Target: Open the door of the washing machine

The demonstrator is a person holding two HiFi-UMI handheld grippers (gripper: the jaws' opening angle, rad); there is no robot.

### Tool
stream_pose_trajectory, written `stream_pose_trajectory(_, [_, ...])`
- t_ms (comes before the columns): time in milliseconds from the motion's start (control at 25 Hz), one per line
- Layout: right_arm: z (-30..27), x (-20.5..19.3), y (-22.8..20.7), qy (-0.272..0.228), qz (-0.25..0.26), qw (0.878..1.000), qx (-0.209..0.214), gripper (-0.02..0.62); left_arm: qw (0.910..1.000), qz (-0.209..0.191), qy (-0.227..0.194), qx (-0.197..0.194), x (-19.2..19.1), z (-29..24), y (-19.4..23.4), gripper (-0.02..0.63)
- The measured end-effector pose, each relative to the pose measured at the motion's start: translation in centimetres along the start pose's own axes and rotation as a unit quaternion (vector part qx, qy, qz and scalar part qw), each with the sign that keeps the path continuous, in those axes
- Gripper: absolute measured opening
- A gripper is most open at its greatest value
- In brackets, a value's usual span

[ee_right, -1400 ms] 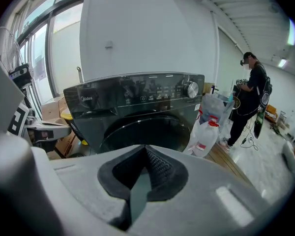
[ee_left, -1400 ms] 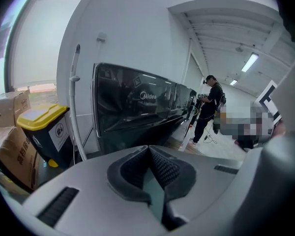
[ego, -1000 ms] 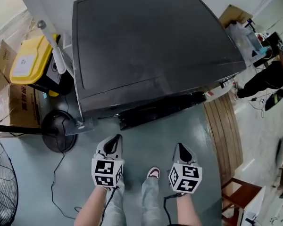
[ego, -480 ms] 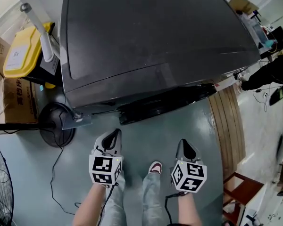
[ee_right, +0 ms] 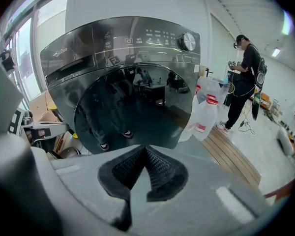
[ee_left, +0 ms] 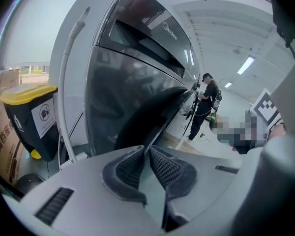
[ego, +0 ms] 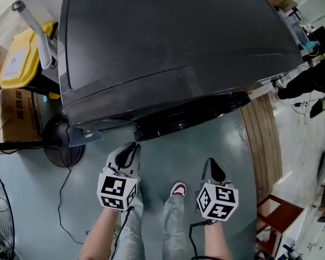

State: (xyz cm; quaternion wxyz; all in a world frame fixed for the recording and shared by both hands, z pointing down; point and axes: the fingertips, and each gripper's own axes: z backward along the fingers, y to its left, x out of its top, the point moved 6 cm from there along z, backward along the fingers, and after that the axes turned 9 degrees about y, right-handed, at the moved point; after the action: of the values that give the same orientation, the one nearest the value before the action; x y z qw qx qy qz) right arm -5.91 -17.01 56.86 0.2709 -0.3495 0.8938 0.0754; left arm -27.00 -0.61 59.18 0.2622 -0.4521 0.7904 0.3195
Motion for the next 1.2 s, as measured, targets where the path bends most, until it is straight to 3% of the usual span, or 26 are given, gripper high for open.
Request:
stream_pose_trajectory(40, [0.0,-0.1,0.0,0.001,-0.001,1.000,0.000,0.005,1.0000,-0.002,0.000,-0.005,0.1,-0.1,0.0,0.037])
stream_pose_trajectory(80, [0.0,-0.2,0.0,0.002,-0.001,1.000,0.000,0.005,1.0000,-0.004,0.001,-0.008,0.1,-0.1,-0.1,0.113])
stream_pose_trajectory(120, [0.0,-0.3,0.0,0.003,-0.002,1.000,0.000,0.005,0.9999,-0.007,0.002,-0.010,0.1,-0.2,-0.1,0.121])
stream_pose_trajectory(400, [0.0,-0.6,-0.3,0.006,-0.005,1.000,0.000,0.005,0.9980,-0.057,0.012,-0.024,0.2,-1.0,-0.3,0.152])
stream_pose_trajectory(600, [-0.1,-0.7,-0.6,0.006,-0.008,1.000,-0.001,0.005,0.9926,-0.113,0.009,-0.043,0.9,-2.1,-0.5,0.170])
stream_pose_trajectory(800, [0.0,-1.1,-1.1,0.009,-0.012,1.000,-0.004,0.005,0.9877,-0.144,0.018,-0.057,1.5,-3.3,-0.7,0.172])
stream_pose_trajectory(1200, [0.4,-2.1,-2.2,0.010,-0.046,0.999,-0.004,0.005,0.9859,-0.147,0.018,-0.077,1.8,-4.2,-0.8,0.150])
